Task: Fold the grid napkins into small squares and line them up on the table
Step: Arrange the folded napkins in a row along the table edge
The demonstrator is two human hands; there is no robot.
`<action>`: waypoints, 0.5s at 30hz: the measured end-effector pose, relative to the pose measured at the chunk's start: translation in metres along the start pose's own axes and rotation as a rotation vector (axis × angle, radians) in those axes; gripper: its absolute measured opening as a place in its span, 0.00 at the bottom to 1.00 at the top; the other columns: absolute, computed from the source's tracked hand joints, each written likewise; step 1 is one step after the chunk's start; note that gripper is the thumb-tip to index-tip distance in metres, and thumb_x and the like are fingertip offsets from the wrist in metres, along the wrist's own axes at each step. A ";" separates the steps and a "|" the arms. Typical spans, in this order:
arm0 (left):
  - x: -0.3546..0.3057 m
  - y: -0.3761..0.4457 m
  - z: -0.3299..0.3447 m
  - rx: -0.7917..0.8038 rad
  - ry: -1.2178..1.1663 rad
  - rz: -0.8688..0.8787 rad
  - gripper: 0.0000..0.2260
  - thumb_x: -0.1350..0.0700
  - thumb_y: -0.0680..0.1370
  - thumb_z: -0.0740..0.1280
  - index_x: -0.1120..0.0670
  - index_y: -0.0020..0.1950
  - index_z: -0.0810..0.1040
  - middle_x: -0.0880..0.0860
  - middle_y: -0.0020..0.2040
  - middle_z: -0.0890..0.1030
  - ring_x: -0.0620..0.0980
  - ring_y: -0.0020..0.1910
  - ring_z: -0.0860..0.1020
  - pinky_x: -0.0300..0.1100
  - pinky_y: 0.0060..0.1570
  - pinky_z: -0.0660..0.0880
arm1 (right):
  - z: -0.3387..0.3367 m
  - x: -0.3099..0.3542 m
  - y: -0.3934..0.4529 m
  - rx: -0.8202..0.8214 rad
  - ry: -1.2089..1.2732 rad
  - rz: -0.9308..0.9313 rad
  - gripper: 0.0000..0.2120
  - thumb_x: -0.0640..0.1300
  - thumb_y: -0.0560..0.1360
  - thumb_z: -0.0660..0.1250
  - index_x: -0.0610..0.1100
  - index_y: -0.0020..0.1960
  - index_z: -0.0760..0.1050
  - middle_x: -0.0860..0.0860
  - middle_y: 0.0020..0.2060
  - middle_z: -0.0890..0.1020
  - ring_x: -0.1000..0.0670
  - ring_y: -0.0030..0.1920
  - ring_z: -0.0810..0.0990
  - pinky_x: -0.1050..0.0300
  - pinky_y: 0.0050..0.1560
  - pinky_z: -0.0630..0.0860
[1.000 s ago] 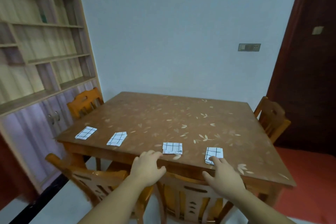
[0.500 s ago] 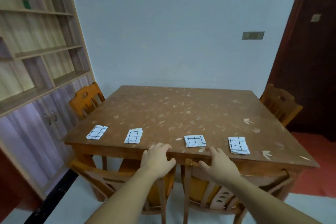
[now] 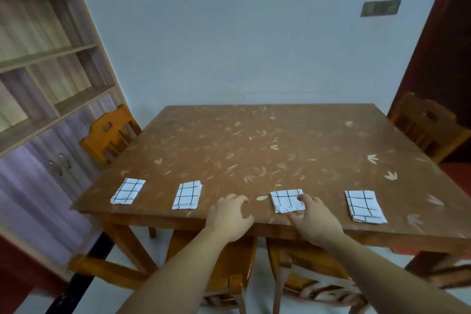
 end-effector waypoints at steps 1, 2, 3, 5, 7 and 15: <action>0.000 0.009 0.004 0.018 -0.008 0.005 0.21 0.44 0.76 0.63 0.44 0.69 0.70 0.46 0.68 0.71 0.51 0.66 0.69 0.48 0.63 0.68 | 0.002 -0.002 0.008 0.007 0.000 0.017 0.28 0.58 0.75 0.60 0.50 0.72 0.63 0.50 0.68 0.69 0.46 0.62 0.74 0.49 0.58 0.75; 0.000 0.020 0.007 0.033 -0.023 0.012 0.21 0.44 0.77 0.63 0.44 0.69 0.70 0.47 0.68 0.71 0.51 0.66 0.70 0.48 0.62 0.69 | 0.003 -0.005 0.016 0.012 -0.002 0.033 0.28 0.58 0.75 0.60 0.50 0.72 0.63 0.50 0.68 0.69 0.45 0.63 0.74 0.49 0.58 0.74; 0.001 0.032 0.011 0.046 -0.042 0.021 0.20 0.45 0.77 0.63 0.45 0.69 0.70 0.47 0.68 0.71 0.51 0.65 0.71 0.48 0.62 0.70 | 0.005 -0.007 0.024 0.017 -0.006 0.050 0.28 0.57 0.75 0.60 0.50 0.72 0.63 0.50 0.67 0.69 0.45 0.62 0.74 0.48 0.58 0.74; 0.000 0.056 0.018 0.064 -0.079 0.044 0.20 0.46 0.77 0.64 0.45 0.69 0.71 0.47 0.67 0.72 0.52 0.63 0.72 0.47 0.59 0.71 | 0.008 -0.011 0.039 0.029 -0.013 0.083 0.28 0.57 0.74 0.60 0.50 0.72 0.63 0.49 0.66 0.70 0.45 0.62 0.74 0.46 0.58 0.75; 0.001 0.078 0.027 0.084 -0.122 0.059 0.19 0.47 0.77 0.64 0.46 0.68 0.71 0.48 0.65 0.73 0.52 0.62 0.73 0.47 0.58 0.72 | 0.013 -0.016 0.052 0.041 -0.015 0.125 0.28 0.58 0.74 0.61 0.50 0.72 0.63 0.49 0.66 0.70 0.45 0.61 0.75 0.46 0.59 0.75; 0.007 0.142 0.084 0.192 -0.249 -0.027 0.16 0.43 0.79 0.60 0.44 0.66 0.73 0.46 0.63 0.77 0.50 0.61 0.75 0.39 0.57 0.67 | 0.044 -0.042 0.100 0.086 -0.021 0.277 0.25 0.54 0.76 0.62 0.47 0.70 0.65 0.48 0.64 0.73 0.46 0.58 0.77 0.49 0.56 0.75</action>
Point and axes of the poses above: each hand's wrist, its own y-axis towards the middle knuckle, its own z-axis out of the palm, x = y × z, the point moved 6 cm from there along y, towards the middle knuckle
